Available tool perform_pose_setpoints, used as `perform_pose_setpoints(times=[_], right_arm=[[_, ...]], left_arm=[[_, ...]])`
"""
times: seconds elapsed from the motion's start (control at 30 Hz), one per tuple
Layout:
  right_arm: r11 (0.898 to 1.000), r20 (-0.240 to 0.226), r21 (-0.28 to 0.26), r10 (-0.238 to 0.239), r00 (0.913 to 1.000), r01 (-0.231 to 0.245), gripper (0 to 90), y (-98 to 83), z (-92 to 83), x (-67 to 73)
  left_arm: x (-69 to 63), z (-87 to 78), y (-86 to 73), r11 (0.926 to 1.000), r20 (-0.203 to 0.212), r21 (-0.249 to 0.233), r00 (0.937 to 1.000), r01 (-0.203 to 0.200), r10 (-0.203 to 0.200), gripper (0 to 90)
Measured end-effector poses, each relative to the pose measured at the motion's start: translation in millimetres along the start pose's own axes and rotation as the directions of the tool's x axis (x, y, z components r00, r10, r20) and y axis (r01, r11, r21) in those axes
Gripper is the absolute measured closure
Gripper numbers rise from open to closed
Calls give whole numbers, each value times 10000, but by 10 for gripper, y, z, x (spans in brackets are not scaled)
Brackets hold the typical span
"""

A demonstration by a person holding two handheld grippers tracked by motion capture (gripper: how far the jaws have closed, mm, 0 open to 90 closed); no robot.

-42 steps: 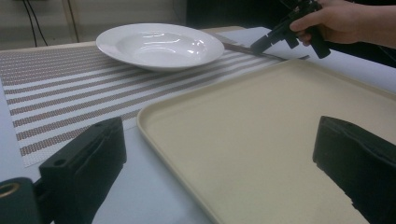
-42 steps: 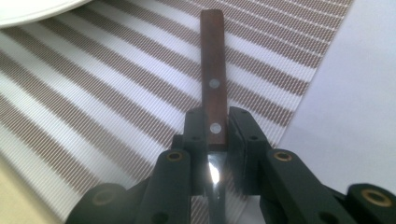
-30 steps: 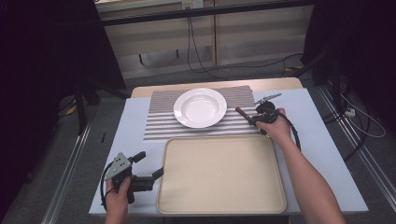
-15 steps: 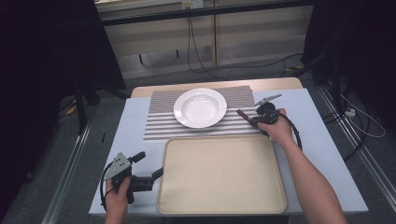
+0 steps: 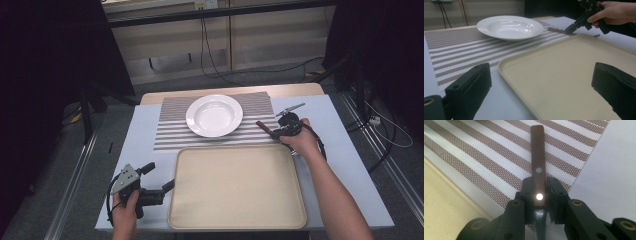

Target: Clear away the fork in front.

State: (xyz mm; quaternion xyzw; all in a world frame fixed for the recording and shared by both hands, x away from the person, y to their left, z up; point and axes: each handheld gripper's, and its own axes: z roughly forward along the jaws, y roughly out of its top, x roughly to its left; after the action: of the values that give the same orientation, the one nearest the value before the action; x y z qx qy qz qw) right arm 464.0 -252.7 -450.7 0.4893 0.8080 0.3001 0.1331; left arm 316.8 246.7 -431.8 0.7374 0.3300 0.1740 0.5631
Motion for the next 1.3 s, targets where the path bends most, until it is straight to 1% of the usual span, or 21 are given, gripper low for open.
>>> perform_pose_setpoints(times=[0.13,0.23,0.3,0.33,0.37,0.4,0.43,0.47,0.5,0.57,0.63,0.73,0.77,0.83,0.9,1.0,1.07,1.13,1.2,1.27,1.3], right_arm=[[9999,117,117,-12,9999,10,763,18,3,16],[9998,224,194,2,9997,-6,764,28,8,37],[9994,350,320,-106,9993,95,764,44,11,47],[9987,431,468,-209,9989,189,765,63,16,65],[9975,533,626,-350,9980,317,765,83,21,84],[9948,807,847,-641,9947,572,767,119,43,130],[9948,807,847,-641,9947,572,767,119,43,130],[9933,976,1004,-674,9929,575,768,141,55,154],[9933,976,1004,-674,9929,575,768,141,55,154],[9958,703,852,-383,9968,323,769,124,52,107],[9951,640,922,-428,9970,368,771,132,54,100],[9904,836,1273,-648,9944,539,773,181,71,138],[9891,927,1377,-653,9936,522,773,193,74,151],[9859,1003,1546,-800,9917,639,774,214,81,166],[9847,945,1609,-831,9921,671,774,222,81,158],[9862,665,1559,-664,9956,554,775,221,75,116],[9854,639,1585,-738,9952,629,776,225,73,115],[9897,574,1363,-515,9970,433,777,199,65,94],[9913,668,1230,-562,9962,477,778,180,56,109],[9936,651,1064,-464,9968,393,778,164,50,102],[9934,639,1055,-527,9966,458,779,163,47,106]], left_arm=[[2,10,4,10000,-39,-50,10000,72,-72,29],[-8,22,10,10000,32,-31,10000,34,-34,29],[-12,29,11,10000,60,-39,10000,60,-60,30],[-15,31,11,9999,70,-61,9999,103,-102,30],[-17,31,13,9999,84,-67,9999,106,-105,29],[-15,31,17,10000,88,-48,10000,40,-39,29],[-17,34,19,10000,79,-61,10000,50,-49,29],[-20,37,19,10000,77,-52,10000,61,-61,29],[-19,42,21,10000,134,-21,9999,-5,5,29],[-22,45,21,10000,103,9,9999,-63,63,29],[-23,42,23,10000,121,-33,9999,-76,76,29],[-18,46,20,10000,111,-17,9999,-79,79,30],[-19,46,20,10000,111,-12,9999,-75,75,30],[-19,35,22,9999,82,-24,9999,-113,114,29],[-19,26,23,9999,52,-130,9999,-104,105,29],[-14,16,15,10000,7,-75,10000,-37,37,29],[-1,7,12,9999,-13,-108,10000,-55,55,29],[5,-6,10,9999,-99,-123,10000,1,-3,29],[10,-11,9,9999,-96,-158,9999,63,-64,29],[5,-10,10,9999,-74,-141,10000,21,-22,29],[1,-9,12,9999,-63,-130,10000,20,-21,29]])
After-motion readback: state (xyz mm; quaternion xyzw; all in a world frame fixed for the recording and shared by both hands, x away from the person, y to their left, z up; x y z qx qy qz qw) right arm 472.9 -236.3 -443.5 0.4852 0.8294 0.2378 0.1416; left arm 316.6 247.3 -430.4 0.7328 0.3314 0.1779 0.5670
